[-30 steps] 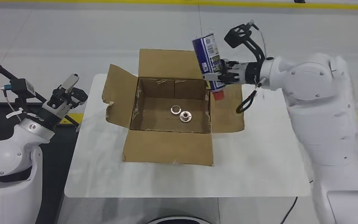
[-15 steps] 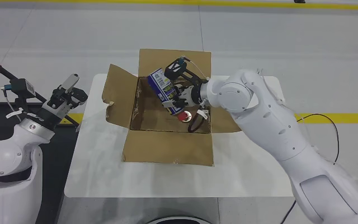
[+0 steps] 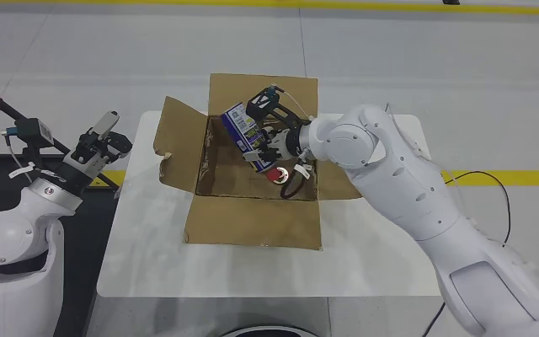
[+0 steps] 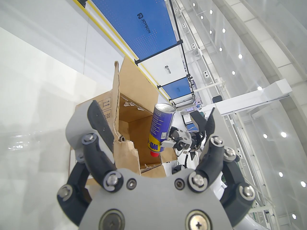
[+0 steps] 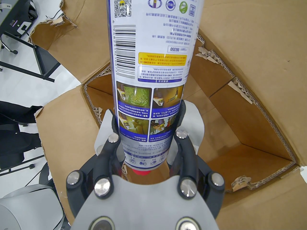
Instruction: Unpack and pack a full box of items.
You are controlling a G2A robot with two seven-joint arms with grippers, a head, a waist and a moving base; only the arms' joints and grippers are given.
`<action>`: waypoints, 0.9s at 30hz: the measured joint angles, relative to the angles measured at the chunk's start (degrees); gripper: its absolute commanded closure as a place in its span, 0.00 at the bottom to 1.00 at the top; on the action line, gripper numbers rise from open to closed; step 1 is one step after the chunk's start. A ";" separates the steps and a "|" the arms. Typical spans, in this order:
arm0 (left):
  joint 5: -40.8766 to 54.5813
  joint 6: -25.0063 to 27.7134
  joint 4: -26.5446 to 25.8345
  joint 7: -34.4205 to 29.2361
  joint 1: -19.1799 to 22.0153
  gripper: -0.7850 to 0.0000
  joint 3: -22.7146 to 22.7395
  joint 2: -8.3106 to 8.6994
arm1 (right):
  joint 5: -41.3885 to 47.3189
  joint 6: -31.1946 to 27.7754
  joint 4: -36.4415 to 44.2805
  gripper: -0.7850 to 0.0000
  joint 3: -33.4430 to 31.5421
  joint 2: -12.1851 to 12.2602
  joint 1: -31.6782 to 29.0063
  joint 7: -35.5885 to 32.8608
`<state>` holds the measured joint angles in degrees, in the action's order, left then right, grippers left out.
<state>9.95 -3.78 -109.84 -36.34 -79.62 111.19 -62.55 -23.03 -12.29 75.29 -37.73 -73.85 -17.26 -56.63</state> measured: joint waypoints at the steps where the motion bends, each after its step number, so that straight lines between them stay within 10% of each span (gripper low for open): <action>1: 0.00 0.00 0.00 0.00 0.00 0.00 0.00 0.00 | -0.24 0.16 -0.09 1.00 0.15 -0.05 -0.57 0.78; 27: 0.00 0.00 0.00 0.00 0.00 0.00 0.00 0.00 | 2.63 -4.77 -30.57 0.90 15.59 -14.28 6.65 -0.04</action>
<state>9.95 -3.78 -109.84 -36.34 -79.62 111.19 -62.55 -20.40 -17.06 44.73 -22.15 -88.13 -10.61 -56.67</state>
